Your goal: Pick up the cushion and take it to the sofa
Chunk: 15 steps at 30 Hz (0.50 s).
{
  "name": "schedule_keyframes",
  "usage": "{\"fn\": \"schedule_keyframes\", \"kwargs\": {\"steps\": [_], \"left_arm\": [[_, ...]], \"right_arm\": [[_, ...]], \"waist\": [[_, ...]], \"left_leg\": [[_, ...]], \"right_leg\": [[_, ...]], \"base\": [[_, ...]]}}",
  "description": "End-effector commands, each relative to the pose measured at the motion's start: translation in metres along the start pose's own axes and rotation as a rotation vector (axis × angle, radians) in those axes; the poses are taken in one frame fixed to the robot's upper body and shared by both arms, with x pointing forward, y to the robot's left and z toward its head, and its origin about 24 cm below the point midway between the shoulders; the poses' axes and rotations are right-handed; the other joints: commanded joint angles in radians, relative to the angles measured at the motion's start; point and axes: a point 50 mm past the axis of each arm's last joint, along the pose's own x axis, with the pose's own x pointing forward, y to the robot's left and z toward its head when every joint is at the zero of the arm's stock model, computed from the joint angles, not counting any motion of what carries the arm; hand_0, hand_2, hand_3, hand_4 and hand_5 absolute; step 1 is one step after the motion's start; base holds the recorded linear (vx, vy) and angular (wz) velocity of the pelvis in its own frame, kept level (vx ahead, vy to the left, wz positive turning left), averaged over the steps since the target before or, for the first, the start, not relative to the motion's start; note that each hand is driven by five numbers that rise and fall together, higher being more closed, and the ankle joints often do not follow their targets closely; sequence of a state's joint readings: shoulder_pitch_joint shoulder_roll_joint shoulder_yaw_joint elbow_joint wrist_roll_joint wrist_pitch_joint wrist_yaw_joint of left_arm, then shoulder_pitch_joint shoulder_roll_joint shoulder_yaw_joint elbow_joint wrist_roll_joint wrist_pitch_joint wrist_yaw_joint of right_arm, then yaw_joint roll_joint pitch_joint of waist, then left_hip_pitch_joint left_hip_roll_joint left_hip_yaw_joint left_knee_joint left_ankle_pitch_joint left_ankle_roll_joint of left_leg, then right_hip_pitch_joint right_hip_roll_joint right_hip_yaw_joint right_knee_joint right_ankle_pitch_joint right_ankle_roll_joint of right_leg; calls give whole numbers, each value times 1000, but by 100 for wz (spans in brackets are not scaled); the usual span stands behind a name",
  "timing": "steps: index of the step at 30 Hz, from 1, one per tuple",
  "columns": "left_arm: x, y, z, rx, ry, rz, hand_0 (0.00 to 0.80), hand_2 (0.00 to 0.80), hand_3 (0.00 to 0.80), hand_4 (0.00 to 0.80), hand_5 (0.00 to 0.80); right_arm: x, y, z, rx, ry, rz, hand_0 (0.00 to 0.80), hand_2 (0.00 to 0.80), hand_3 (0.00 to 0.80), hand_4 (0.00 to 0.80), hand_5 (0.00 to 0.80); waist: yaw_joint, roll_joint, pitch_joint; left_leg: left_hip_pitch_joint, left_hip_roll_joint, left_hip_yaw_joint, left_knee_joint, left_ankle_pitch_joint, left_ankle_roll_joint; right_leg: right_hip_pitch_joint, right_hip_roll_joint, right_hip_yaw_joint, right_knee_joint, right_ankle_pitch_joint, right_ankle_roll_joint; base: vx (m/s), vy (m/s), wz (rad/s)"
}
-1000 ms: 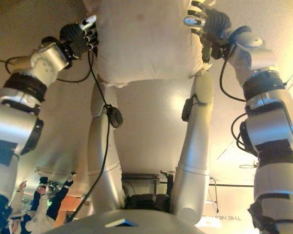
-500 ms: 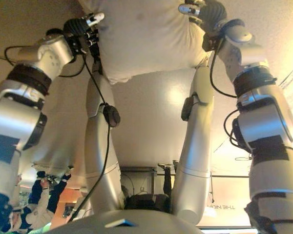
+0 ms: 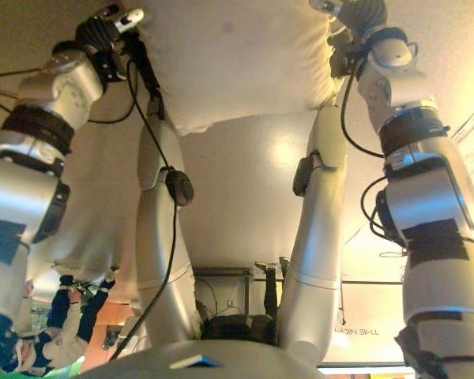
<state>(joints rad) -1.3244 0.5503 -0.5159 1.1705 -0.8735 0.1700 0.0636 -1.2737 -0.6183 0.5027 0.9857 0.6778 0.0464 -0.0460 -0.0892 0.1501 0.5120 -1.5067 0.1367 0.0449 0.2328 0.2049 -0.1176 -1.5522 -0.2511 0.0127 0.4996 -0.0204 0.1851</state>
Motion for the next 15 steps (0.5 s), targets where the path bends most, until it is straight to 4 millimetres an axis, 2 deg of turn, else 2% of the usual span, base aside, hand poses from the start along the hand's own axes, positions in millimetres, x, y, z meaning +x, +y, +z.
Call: {"fn": "schedule_keyframes", "kwargs": {"steps": [1,6,11,13,15], "left_arm": [[-1,16,-2,53,3,90,0,0,0,0,0],[-1,15,-1,43,-16,86,0,0,0,0,0],[0,5,1,71,-19,46,0,0,0,0,0],[0,3,-1,66,-22,39,0,0,0,0,0],[1,0,-2,59,-26,15,0,0,0,0,0]], "right_arm": [[-1,-10,12,-177,-82,-150,0,0,0,0,0],[-3,-21,17,-277,-95,-346,0,0,0,0,0],[-4,-21,27,-308,-125,-470,0,0,0,0,0],[-3,-17,28,-306,-126,-467,0,0,0,0,0],[-1,-9,26,-287,-104,-381,0,0,0,0,0]], "waist": [[24,-44,8],[25,-56,8],[24,-60,8],[25,-59,8],[26,-59,8]], "left_leg": [[-56,26,-19,109,-123,-20],[-62,25,-21,96,-122,-16],[-63,24,-16,84,-126,-14],[-63,24,-15,79,-128,-14],[-63,24,-15,74,-130,-13]], "right_leg": [[13,19,-14,-50,10,-44],[13,21,-20,-62,14,-40],[1,18,-14,-63,16,-35],[-3,17,-11,-66,15,-34],[-7,14,-8,-68,14,-33]], "base": [[0,0,0],[9,-13,-1],[15,-14,-6],[0,0,0],[0,0,0]]}}
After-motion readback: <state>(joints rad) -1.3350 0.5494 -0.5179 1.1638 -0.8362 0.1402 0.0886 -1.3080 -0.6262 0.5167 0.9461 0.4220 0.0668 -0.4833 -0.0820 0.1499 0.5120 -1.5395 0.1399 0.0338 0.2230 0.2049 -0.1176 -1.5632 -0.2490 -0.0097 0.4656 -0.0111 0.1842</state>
